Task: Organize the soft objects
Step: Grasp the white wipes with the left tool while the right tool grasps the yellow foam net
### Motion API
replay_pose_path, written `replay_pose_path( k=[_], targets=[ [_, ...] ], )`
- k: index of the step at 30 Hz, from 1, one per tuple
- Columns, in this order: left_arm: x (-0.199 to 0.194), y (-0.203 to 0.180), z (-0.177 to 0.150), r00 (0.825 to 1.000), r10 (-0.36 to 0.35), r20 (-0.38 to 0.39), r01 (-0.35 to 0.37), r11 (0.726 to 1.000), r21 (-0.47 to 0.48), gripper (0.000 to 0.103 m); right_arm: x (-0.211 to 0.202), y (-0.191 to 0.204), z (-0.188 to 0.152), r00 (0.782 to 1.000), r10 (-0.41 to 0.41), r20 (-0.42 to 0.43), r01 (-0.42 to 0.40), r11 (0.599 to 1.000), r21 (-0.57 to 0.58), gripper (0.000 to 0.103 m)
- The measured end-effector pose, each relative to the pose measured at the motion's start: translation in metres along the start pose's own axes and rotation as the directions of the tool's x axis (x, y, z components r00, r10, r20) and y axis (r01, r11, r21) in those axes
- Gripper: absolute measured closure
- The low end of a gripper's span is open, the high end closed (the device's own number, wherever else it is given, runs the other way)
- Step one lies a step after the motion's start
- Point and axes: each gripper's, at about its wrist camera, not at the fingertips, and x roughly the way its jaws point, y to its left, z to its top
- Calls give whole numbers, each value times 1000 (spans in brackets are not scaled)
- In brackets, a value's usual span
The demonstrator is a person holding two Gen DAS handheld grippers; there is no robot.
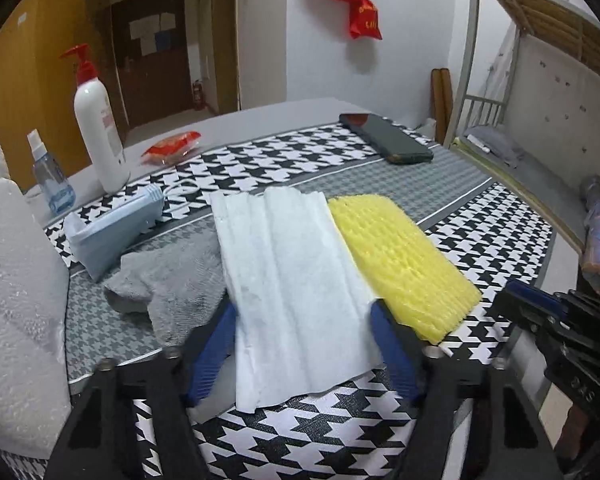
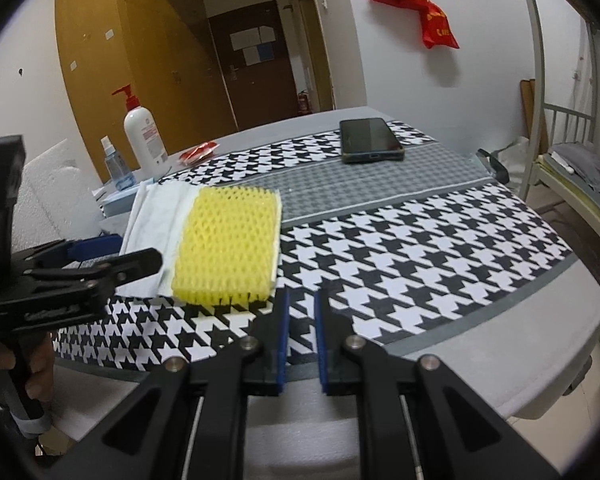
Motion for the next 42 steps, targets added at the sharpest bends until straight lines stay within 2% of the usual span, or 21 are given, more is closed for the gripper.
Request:
replay_pose_path(
  k=[1,2,3,4,5,6,7,8,10,17,19,23,26,32,36,42],
  targets=[
    [2,0,0,1000,-2,-9,2,1000,-3,50,0,0,0,1000,3,0,-3,1000,-1,74],
    [3,1,0,1000,-3,-16,3,1000,-5,55,0,-1,0,1000,5,3,-5,1000,3,65],
    [4,1,0,1000,2,-18,-3,1000,-7,65,-1,-2,-1,1000,7,4,-7,1000,4,60],
    [4,1,1,1000,7,-18,-7,1000,-7,73,-1,-1,-1,1000,12,5,-12,1000,1,60],
    [4,2,1,1000,5,-13,-5,1000,-9,77,0,-1,-1,1000,14,7,-14,1000,0,58],
    [3,1,2,1000,-1,-6,1,1000,-8,87,-1,-1,-1,1000,15,7,-15,1000,0,55],
    [2,0,2,1000,-8,-1,8,1000,-1,91,0,-2,-2,1000,15,6,-15,1000,0,52],
    [1,-1,2,1000,-18,2,18,1000,8,92,0,-2,-2,1000,15,5,-15,1000,0,47],
    [-2,-3,1,999,-45,6,45,999,21,96,0,-2,-3,1000,11,3,-11,1000,3,45],
    [-32,-17,-6,986,-163,32,160,983,90,96,-6,-4,-3,1000,-1,9,1,1000,12,44],
    [-43,-18,-10,984,-175,37,170,980,105,96,-10,-3,-3,1000,-10,13,10,1000,12,44],
    [-63,-13,-20,984,-169,52,162,980,119,96,-17,1,-2,1000,-14,25,14,1000,7,44],
    [-73,-4,-27,989,-132,68,124,986,114,96,-22,9,-2,999,-12,32,12,1000,0,43],
    [-81,7,-41,992,-110,63,103,989,110,96,-28,35,-6,998,53,21,-52,998,-25,35],
    [-78,11,-49,992,-116,57,110,989,98,96,-25,58,-8,990,141,-3,-141,989,-41,34],
    [-74,19,-58,992,-113,48,110,991,76,96,-1,82,-13,985,151,-80,-157,985,-78,32]
  ],
)
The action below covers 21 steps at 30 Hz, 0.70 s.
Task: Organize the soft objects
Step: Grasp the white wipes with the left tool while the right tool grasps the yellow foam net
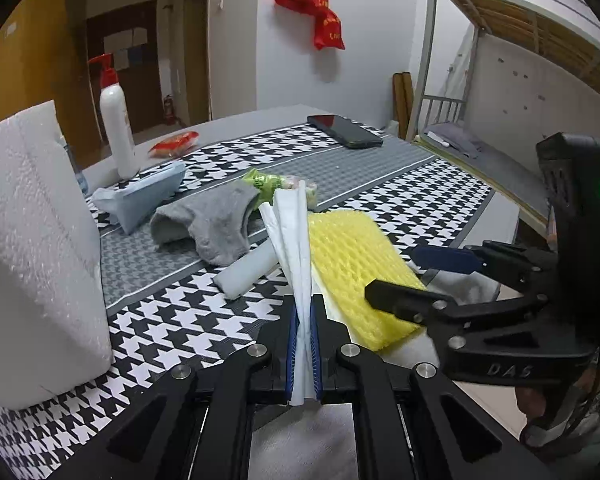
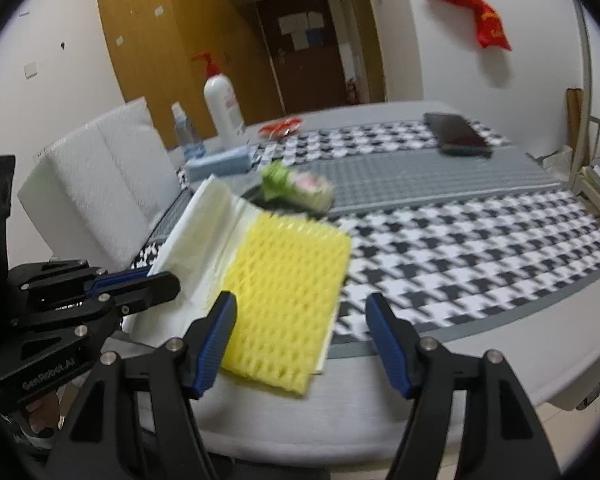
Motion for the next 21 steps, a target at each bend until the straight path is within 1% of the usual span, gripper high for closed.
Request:
replay_pose_path(
  k=[8,9,10,11,12,13,15,17,21],
  targets=[
    [3,7,-6,1000,-2,-9,2,1000,-14,96,14,10,0,1000,2,-30,-3,999,-42,32],
    [3,7,-6,1000,-3,-12,2,1000,-13,96,15,11,0,1000,3,-29,-5,999,-49,35],
    [4,7,-7,1000,-3,-12,3,1000,-13,96,15,12,1,999,6,-33,-8,998,-56,40],
    [4,7,-8,1000,-3,-12,3,1000,-11,96,16,14,0,999,6,-40,-9,998,-66,52],
    [4,6,-8,1000,-4,-14,3,1000,-8,96,15,15,0,999,4,-41,-7,997,-72,60],
    [4,6,-8,1000,-2,-13,2,1000,-7,96,16,17,-1,999,6,-43,-10,997,-82,63],
    [4,5,-8,1000,2,-10,-2,1000,-7,96,15,18,-2,999,17,-47,-21,996,-87,75],
    [3,7,-8,1000,7,-5,-7,1000,-15,96,13,20,-3,999,11,-45,-15,995,-100,81],
    [-3,15,-8,1000,25,5,-25,999,-28,96,2,13,0,999,-26,-22,24,996,-83,83]
  ],
)
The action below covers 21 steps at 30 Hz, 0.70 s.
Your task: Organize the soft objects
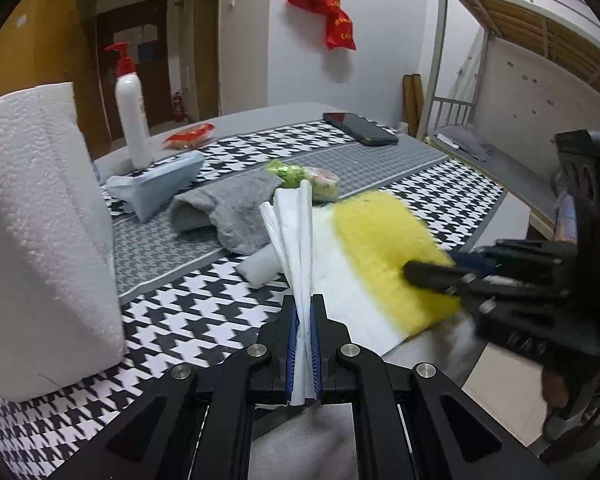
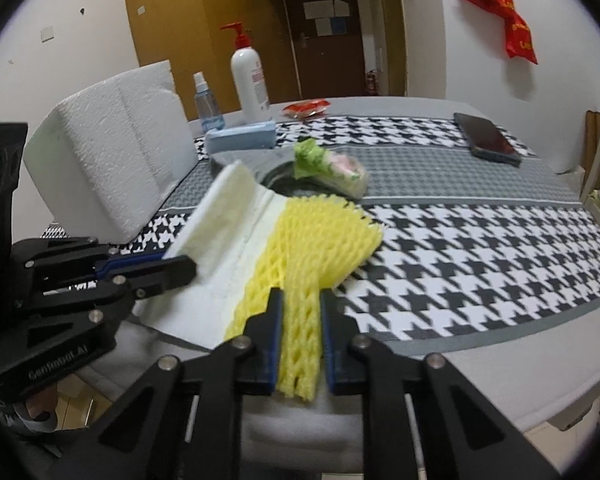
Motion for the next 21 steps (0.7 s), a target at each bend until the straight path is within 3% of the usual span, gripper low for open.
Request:
replay_pose_path(
  k=[9,16,17,18,19,21],
  targets=[
    [-22,16,1,996,89,31,-89,996,-13,96,-19,-29,3,995,-96,24,95,995,38,83],
    [-17,10,-2,996,92,2,-92,996,22,93,-11,-28,-1,995,-103,-8,103,994,23,79],
    [-17,8,-2,996,86,-2,-86,996,26,89,-11,-28,-1,994,-106,-8,106,994,20,70],
    [-17,7,-2,996,84,-6,-84,996,32,76,-12,-27,-1,993,-118,-5,118,993,15,56],
    [-17,5,-2,997,82,-4,-82,996,39,56,-13,-28,-2,992,-126,0,126,992,13,49],
    [-20,2,-3,997,79,14,-80,996,47,31,-16,-29,-2,992,-128,12,128,992,15,43]
  ],
)
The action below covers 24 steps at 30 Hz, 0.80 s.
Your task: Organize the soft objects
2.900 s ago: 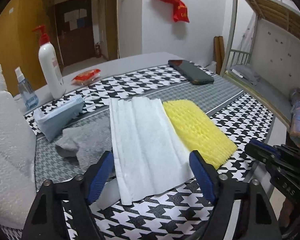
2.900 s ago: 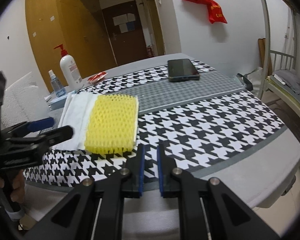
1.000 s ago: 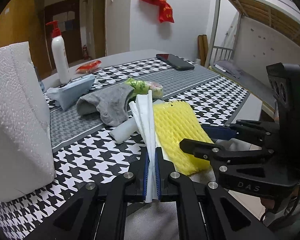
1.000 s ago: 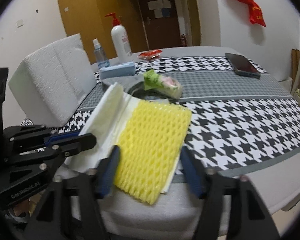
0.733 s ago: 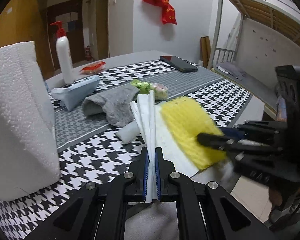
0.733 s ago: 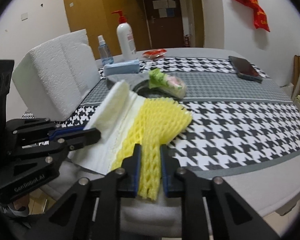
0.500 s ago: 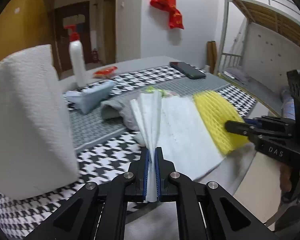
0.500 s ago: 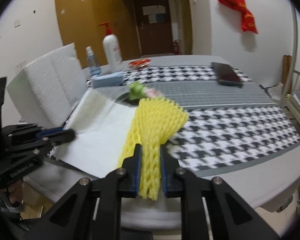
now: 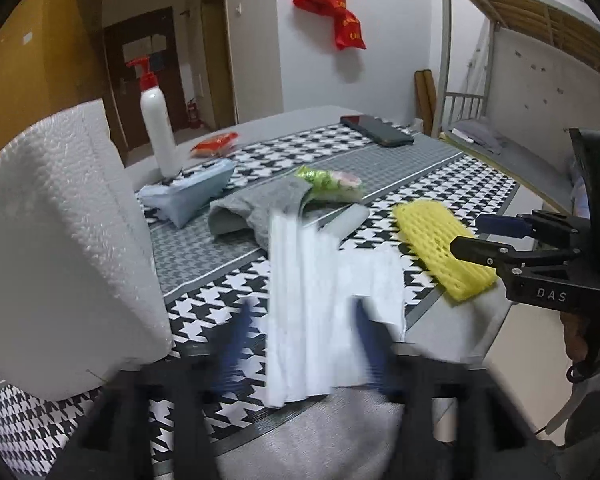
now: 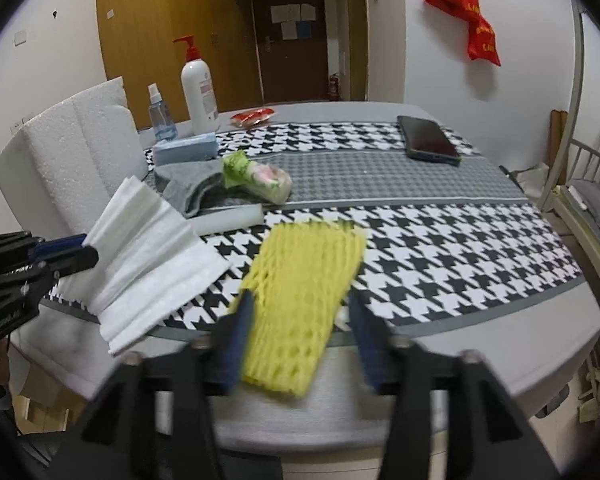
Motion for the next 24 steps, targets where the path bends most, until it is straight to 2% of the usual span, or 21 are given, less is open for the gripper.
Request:
replay_pose_path(
  k=[1,4,7,12,21,23,24],
  targets=[
    [-1,-2,0,1000,-3,7,3,1000,7,26,-1,-1,0,1000,0,2,0,1000,4,43],
    [3,-11,0,1000,-28,-10,29,999,40,25,-4,-4,0,1000,-1,7,1,1000,15,43],
    [16,-20,0,999,-22,-43,25,997,66,25,-8,-4,0,1000,5,20,-5,1000,20,43],
    [31,-22,0,997,-14,-79,19,998,61,25,-9,-5,-4,1000,2,24,-3,1000,24,38],
    [46,-22,-2,993,-27,-117,33,998,47,25,-8,-7,-6,999,18,32,-19,999,28,38],
    [46,-21,-3,993,-32,-116,37,998,43,29,-8,-7,-7,999,19,31,-19,999,27,38],
    [45,-20,-3,993,-41,-115,46,998,39,35,-7,-7,-8,999,20,30,-21,999,26,38]
  ],
)
